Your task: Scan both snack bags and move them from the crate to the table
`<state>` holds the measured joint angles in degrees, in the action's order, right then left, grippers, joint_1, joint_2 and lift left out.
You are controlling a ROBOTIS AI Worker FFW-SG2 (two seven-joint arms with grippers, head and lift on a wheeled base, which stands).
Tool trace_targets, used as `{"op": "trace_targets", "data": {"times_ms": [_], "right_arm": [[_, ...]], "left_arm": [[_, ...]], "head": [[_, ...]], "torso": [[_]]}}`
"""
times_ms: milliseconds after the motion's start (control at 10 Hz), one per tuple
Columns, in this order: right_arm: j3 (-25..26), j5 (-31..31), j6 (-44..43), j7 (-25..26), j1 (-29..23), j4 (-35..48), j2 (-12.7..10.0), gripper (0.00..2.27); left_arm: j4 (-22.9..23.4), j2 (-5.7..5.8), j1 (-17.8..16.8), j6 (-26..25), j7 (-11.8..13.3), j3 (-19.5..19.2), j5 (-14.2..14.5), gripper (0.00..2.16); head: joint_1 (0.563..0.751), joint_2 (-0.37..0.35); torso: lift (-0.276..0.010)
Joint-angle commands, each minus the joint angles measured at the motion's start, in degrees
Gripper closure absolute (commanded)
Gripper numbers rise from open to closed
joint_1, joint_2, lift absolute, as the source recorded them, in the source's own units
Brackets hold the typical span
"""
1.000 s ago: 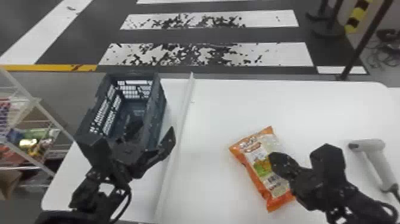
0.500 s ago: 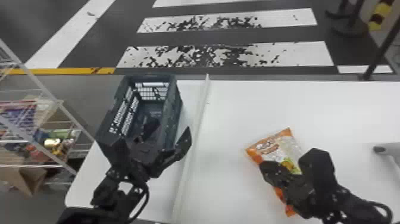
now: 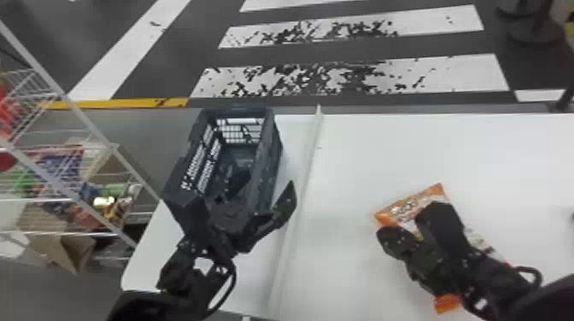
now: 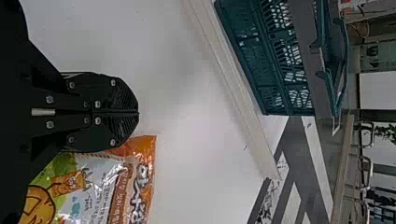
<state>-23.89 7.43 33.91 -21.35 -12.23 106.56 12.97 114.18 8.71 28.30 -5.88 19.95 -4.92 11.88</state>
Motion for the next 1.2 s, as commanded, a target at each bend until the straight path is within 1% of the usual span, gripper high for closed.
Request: {"op": "trace_targets", "data": {"times_ms": [0,300,700,1100], "right_arm": [[-0.1,0.2,1.9,0.3,2.5,-1.6,-0.5,2.26],[0.1,1.0,2.4,1.1,5.1,-4.1,-0.4,2.26],[0.5,1.4,2.8,2.7,7.0,-5.8,-0.5,2.26],[1.5,1.4,3.3,2.9,7.6,-6.1,-0.5,2.26]], "left_arm": [[-0.1,-0.01,0.0,-0.2,0.0,0.0,-0.1,0.09],[0.0,-0.09,0.0,-0.2,0.0,0.0,-0.1,0.09],[-0.2,-0.09,0.0,-0.2,0.0,0.0,-0.1,0.09],[-0.1,0.08,0.0,-0.6,0.0,0.1,-0.2,0.09]], "head": [[0.695,0.248],[0.695,0.227],[0.695,0.201],[0.695,0.181]], "torso": [[-0.088],[-0.088],[-0.088],[-0.088]]}}
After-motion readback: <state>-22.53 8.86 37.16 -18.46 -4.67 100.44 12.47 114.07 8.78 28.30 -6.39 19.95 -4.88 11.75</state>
